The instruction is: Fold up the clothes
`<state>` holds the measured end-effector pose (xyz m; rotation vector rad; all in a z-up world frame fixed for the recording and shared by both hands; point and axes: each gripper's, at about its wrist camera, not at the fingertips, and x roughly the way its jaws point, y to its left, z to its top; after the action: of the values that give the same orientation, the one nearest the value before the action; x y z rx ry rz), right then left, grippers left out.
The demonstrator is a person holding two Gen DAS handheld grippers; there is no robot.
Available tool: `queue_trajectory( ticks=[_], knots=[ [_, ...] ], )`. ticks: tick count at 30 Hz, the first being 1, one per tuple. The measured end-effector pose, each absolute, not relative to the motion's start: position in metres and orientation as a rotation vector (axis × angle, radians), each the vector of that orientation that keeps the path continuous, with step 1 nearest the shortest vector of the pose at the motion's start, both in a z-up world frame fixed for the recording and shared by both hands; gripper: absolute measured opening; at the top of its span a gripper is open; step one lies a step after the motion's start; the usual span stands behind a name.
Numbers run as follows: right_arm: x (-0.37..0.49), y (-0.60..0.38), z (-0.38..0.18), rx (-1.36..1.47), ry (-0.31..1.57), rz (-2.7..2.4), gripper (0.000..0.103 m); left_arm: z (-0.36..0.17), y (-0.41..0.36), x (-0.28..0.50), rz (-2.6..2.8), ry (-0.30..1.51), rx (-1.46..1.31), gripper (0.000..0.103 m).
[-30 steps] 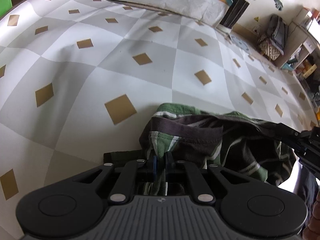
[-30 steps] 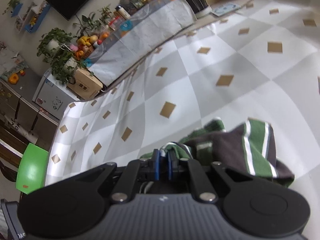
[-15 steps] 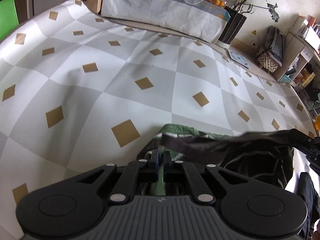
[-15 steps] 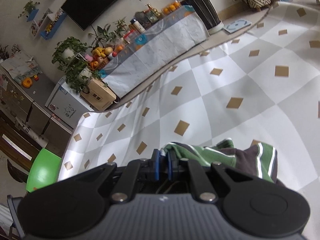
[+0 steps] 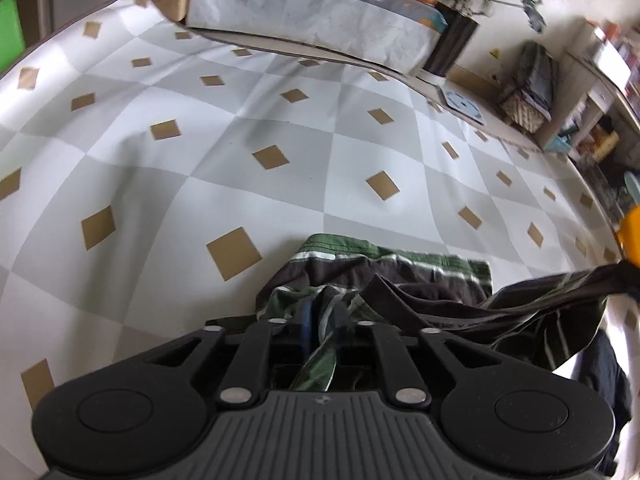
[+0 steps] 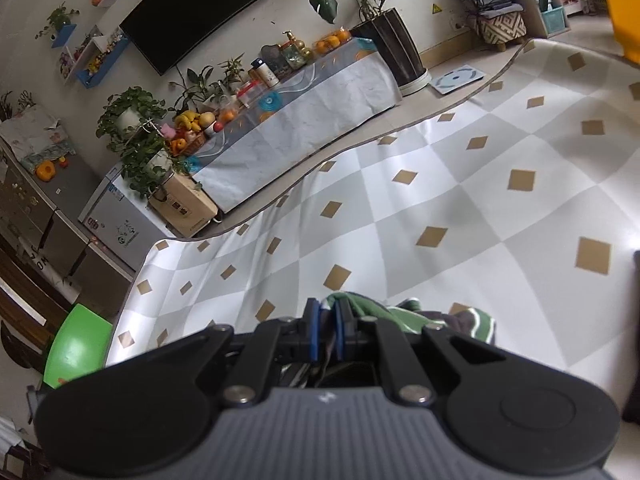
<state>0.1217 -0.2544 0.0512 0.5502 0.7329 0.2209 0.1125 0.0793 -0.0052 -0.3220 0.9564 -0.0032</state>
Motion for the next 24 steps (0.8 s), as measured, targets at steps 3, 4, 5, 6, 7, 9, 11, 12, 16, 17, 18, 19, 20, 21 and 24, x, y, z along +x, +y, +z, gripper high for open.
queue_trajectory(
  ticks=[3,4,5,6,7,9,11,12,16,17,18,19,20,21,24],
  knots=[
    [0.116,-0.263,0.051,0.543,0.738,0.207,0.007,-0.011,0.066,0.114,-0.057,0.983,-0.284,0.022],
    [0.115,-0.266,0.050,0.543,0.741,0.201,0.007,-0.013,0.061,0.114,-0.071,0.991,-0.270,0.022],
    [0.114,-0.268,0.049,0.541,0.743,0.195,0.007,-0.015,0.057,0.115,-0.083,0.996,-0.256,0.022],
    [0.113,-0.271,0.049,0.539,0.745,0.190,0.007,-0.016,0.053,0.115,-0.092,0.996,-0.240,0.023],
    [0.112,-0.273,0.049,0.539,0.746,0.185,0.007,-0.016,0.051,0.115,-0.098,0.993,-0.227,0.025],
    [0.111,-0.277,0.048,0.538,0.748,0.176,0.008,-0.016,0.049,0.115,-0.109,0.988,-0.219,0.028],
    [0.112,-0.280,0.045,0.539,0.754,0.165,0.008,-0.015,0.051,0.115,-0.138,0.988,-0.249,0.029],
    [0.112,-0.281,0.044,0.542,0.759,0.160,0.008,-0.013,0.052,0.115,-0.160,0.987,-0.269,0.030],
    [0.113,-0.284,0.040,0.542,0.768,0.152,0.008,-0.009,0.049,0.113,-0.203,0.973,-0.235,0.043],
    [0.113,-0.284,0.039,0.541,0.770,0.149,0.008,-0.009,0.047,0.113,-0.198,0.972,-0.210,0.044],
    [0.113,-0.285,0.039,0.541,0.772,0.148,0.008,-0.011,0.046,0.114,-0.191,0.973,-0.191,0.045],
    [0.113,-0.285,0.038,0.539,0.773,0.147,0.008,-0.013,0.045,0.114,-0.186,0.975,-0.180,0.045],
    [0.113,-0.285,0.038,0.535,0.773,0.146,0.008,-0.015,0.045,0.115,-0.182,0.979,-0.175,0.045],
    [0.112,-0.285,0.038,0.531,0.773,0.145,0.008,-0.017,0.045,0.116,-0.183,0.983,-0.174,0.045],
    [0.112,-0.285,0.037,0.525,0.777,0.140,0.008,-0.025,0.041,0.118,-0.187,1.001,-0.160,0.048]
  ],
)
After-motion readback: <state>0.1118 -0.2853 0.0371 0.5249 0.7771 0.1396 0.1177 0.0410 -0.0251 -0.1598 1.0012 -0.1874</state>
